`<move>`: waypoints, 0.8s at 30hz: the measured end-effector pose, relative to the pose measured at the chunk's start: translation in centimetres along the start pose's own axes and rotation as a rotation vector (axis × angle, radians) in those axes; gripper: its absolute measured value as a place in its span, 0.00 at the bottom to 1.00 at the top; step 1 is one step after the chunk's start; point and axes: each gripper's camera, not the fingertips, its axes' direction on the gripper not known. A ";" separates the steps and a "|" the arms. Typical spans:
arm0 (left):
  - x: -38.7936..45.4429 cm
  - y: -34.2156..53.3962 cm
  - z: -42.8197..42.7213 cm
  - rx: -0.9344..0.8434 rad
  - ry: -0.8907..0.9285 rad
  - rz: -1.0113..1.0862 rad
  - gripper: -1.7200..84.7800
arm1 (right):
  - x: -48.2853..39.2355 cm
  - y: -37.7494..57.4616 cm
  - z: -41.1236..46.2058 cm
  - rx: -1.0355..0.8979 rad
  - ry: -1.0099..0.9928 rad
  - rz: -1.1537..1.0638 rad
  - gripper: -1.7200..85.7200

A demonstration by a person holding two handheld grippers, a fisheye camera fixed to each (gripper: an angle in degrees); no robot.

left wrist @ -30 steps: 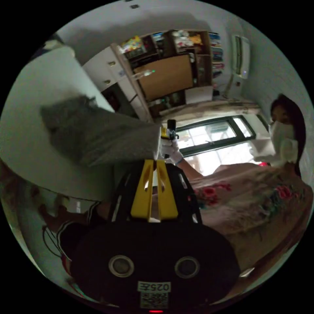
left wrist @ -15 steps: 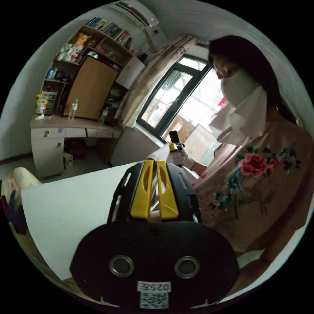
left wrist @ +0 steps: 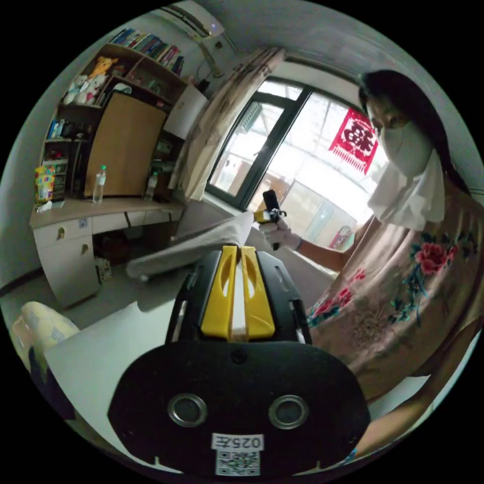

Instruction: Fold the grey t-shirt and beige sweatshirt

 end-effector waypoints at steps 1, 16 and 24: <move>-0.6 1.3 1.1 -0.045 -0.003 -0.036 0.00 | 0.4 0.5 0.6 -0.047 0.045 0.028 0.01; -7.8 24.1 13.9 -0.420 -0.046 -0.652 0.00 | 12.3 17.9 11.1 -0.401 0.198 0.725 0.01; -7.2 23.3 14.2 -0.496 -0.009 -0.664 0.01 | 10.1 17.0 11.3 -0.536 0.216 0.730 0.02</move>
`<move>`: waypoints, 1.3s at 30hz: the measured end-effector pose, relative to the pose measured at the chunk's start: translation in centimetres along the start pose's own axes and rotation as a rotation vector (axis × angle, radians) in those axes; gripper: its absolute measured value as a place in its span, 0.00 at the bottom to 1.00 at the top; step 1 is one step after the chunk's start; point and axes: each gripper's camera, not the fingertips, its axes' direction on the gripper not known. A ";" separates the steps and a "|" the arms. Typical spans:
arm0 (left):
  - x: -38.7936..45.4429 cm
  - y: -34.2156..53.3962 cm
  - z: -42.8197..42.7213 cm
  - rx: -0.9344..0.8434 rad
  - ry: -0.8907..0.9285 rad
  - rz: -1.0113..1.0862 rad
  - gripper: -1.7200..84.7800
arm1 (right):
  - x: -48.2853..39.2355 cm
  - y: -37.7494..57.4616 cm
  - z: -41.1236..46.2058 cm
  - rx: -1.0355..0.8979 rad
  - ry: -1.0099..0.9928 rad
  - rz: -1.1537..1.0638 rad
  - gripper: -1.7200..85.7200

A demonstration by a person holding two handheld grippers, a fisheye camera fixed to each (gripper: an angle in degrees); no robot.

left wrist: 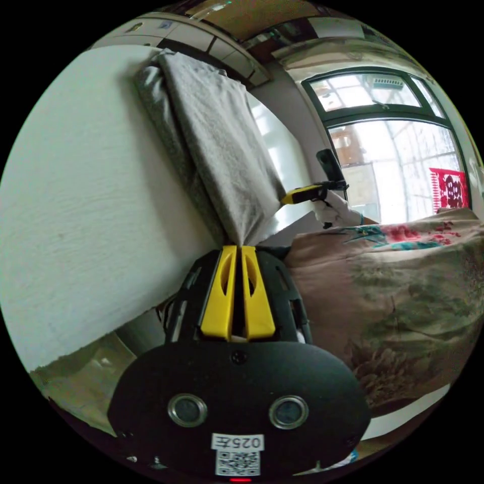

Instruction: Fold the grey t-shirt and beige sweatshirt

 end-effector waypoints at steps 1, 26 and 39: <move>0.0 -0.1 -0.2 -0.010 0.009 -0.012 0.02 | -0.1 0.1 -0.1 -0.022 -0.013 -0.003 0.03; -5.1 -24.5 -12.4 0.339 -0.231 -0.363 0.09 | -2.3 -14.9 -12.7 0.290 0.122 0.033 0.16; -4.4 -25.0 -13.4 0.379 -0.260 -0.381 0.01 | -3.3 -15.2 -11.2 0.303 0.074 0.061 0.03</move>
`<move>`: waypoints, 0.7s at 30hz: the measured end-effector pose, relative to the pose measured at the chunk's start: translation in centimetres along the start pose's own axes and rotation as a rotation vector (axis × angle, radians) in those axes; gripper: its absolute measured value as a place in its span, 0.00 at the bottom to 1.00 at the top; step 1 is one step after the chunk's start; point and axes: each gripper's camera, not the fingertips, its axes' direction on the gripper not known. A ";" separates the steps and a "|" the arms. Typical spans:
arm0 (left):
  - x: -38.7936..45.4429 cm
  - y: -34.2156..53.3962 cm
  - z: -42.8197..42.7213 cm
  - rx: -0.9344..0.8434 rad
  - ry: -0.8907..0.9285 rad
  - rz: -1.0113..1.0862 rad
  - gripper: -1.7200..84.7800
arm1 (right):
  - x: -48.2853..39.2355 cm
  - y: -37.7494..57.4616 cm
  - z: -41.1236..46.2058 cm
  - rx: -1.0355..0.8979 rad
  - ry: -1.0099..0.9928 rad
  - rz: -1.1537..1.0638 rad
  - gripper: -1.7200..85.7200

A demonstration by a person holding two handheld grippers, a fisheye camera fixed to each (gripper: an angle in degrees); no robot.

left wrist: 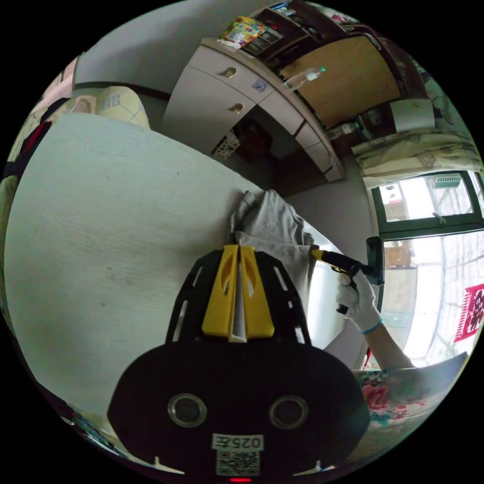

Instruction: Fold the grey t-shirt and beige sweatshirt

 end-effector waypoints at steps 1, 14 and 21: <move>0.0 0.1 -0.4 0.009 0.006 -0.006 0.01 | -0.3 0.1 0.0 -0.006 0.006 -0.012 0.03; 2.3 2.8 -9.5 0.196 0.041 0.071 0.01 | -6.6 2.2 -4.4 0.155 -0.037 -0.177 0.02; -2.0 3.8 -9.6 0.242 0.061 -0.047 0.01 | -4.4 0.8 -1.4 0.052 -0.064 -0.184 0.08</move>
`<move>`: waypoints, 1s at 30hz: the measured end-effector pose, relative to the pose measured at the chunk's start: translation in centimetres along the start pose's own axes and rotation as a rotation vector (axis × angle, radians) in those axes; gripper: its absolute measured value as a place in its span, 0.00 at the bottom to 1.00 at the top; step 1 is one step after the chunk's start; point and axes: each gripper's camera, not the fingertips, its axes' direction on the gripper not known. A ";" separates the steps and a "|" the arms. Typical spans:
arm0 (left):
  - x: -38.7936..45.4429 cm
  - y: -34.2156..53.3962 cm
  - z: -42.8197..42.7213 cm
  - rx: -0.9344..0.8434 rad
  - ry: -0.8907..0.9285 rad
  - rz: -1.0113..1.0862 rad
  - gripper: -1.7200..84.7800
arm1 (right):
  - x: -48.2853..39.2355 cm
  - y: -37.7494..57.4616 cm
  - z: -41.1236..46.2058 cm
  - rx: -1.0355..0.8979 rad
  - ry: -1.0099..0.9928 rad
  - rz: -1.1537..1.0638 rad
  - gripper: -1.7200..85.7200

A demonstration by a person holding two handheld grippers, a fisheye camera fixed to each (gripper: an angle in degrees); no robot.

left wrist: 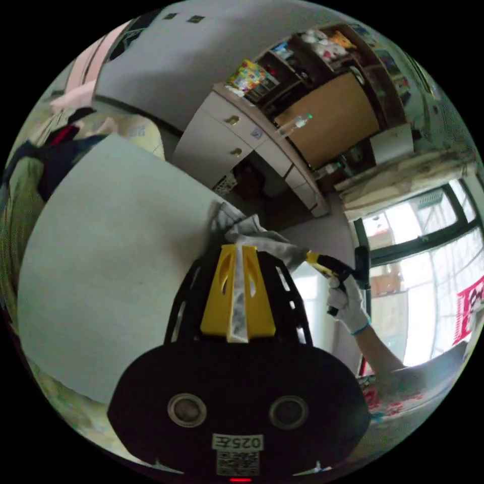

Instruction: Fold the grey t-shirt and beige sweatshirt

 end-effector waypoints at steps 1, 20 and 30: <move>-1.6 0.6 -0.5 0.028 0.063 -0.051 0.02 | 1.0 0.4 0.4 -0.034 -0.025 0.027 0.10; -3.0 19.7 0.8 -0.410 0.074 -0.063 0.08 | 3.3 19.7 1.3 -0.275 0.036 0.083 0.12; -1.9 21.3 1.7 -0.446 0.054 0.024 0.02 | 3.3 20.2 4.0 -0.356 0.084 -0.017 0.05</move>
